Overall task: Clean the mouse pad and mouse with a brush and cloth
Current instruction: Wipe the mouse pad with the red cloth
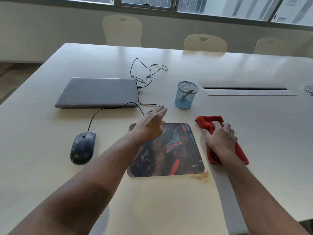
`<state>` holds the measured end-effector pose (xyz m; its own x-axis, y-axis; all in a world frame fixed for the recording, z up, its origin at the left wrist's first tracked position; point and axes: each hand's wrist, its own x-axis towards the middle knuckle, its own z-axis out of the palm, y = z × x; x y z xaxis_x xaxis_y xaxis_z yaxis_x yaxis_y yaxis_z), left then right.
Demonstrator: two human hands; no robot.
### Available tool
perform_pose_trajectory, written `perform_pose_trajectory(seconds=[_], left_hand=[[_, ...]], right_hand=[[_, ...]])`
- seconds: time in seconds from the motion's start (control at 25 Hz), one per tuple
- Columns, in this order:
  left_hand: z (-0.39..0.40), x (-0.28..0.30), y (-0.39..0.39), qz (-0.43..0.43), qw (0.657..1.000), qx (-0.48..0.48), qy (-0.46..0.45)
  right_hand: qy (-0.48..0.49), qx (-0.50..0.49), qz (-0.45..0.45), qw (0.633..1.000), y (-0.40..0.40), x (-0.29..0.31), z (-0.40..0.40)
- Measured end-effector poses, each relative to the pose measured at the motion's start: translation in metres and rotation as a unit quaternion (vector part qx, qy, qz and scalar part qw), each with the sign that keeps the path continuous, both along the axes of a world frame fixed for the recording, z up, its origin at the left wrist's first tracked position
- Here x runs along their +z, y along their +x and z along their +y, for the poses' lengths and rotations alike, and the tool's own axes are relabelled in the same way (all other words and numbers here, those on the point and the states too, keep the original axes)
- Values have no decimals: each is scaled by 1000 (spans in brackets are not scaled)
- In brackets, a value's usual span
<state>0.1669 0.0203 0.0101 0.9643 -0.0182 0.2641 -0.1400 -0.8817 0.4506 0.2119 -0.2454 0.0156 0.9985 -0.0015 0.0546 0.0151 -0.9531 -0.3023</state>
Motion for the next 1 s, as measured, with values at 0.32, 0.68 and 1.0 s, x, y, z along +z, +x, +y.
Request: perform_pose_trajectory(seconds=[0.32,0.68,1.0], left_hand=[[33,-7,-72,-24,992,96,-76],[43,-15,-119,17,983,152,-106],[41,-14,-125,7,983,150,-106]], right_hand=[[49,11,-63,997,-4,17,13],[85,189,-77,975,-60,27,110],[27,297,-56,953,-98,3,165]])
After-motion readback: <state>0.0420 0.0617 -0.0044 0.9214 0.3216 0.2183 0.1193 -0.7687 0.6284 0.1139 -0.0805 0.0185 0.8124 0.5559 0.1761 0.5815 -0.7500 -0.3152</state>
